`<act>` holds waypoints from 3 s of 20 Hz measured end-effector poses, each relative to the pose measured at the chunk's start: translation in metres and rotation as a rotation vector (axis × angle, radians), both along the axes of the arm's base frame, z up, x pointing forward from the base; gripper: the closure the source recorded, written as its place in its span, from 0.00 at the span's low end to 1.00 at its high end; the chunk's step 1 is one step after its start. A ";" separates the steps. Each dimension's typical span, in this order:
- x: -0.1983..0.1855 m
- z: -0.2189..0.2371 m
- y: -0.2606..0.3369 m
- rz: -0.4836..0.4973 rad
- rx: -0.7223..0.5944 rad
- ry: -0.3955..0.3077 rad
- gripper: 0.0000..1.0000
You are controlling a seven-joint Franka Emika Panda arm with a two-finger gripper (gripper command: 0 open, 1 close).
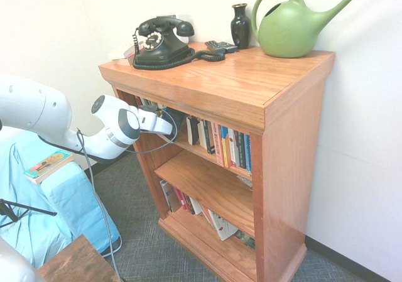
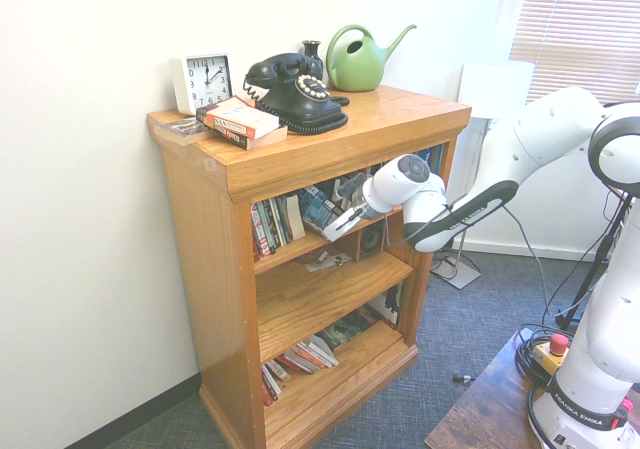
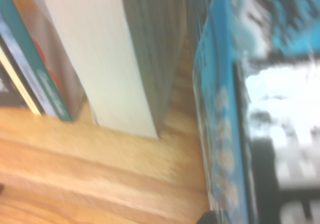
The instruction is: Put the book on the shelf
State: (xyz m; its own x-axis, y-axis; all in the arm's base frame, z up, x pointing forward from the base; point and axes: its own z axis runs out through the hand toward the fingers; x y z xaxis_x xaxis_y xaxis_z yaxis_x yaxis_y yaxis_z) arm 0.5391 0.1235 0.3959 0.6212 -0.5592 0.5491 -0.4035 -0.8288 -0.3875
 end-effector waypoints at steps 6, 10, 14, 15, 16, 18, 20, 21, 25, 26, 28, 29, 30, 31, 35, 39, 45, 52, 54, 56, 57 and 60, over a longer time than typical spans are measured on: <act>0.012 0.005 0.007 0.007 0.013 0.002 1.00; 0.016 0.007 0.008 0.007 0.011 0.006 1.00; 0.027 0.010 0.008 0.005 0.001 0.002 1.00; 0.030 0.010 0.009 0.004 0.000 0.002 1.00; 0.032 0.010 0.010 0.003 0.000 0.002 1.00; 0.034 0.010 0.011 0.004 0.000 0.003 1.00; 0.034 0.010 0.013 0.005 -0.001 0.004 0.00; 0.034 0.010 0.013 0.005 -0.001 0.004 0.00; 0.034 0.010 0.013 0.004 -0.002 0.005 0.00; 0.034 0.010 0.012 0.004 -0.002 0.006 0.00; 0.034 0.010 0.012 0.004 -0.003 0.006 0.00; 0.034 0.010 0.012 0.005 -0.004 0.006 0.00; 0.034 0.010 0.012 0.005 -0.004 0.006 0.00; 0.034 0.010 0.012 0.005 -0.005 0.006 0.00; 0.034 0.010 0.012 0.008 -0.009 0.005 0.00; 0.033 0.010 0.011 0.010 -0.014 0.005 0.00; 0.018 0.008 0.009 0.017 -0.028 0.014 0.00; -0.020 0.015 0.015 0.026 -0.041 0.026 0.00; -0.031 0.020 0.018 0.027 -0.045 0.027 0.00; -0.043 0.020 0.021 0.029 -0.049 0.035 0.00; -0.051 0.018 0.023 0.031 -0.053 0.045 0.00; -0.081 0.008 0.023 0.017 -0.073 0.098 0.00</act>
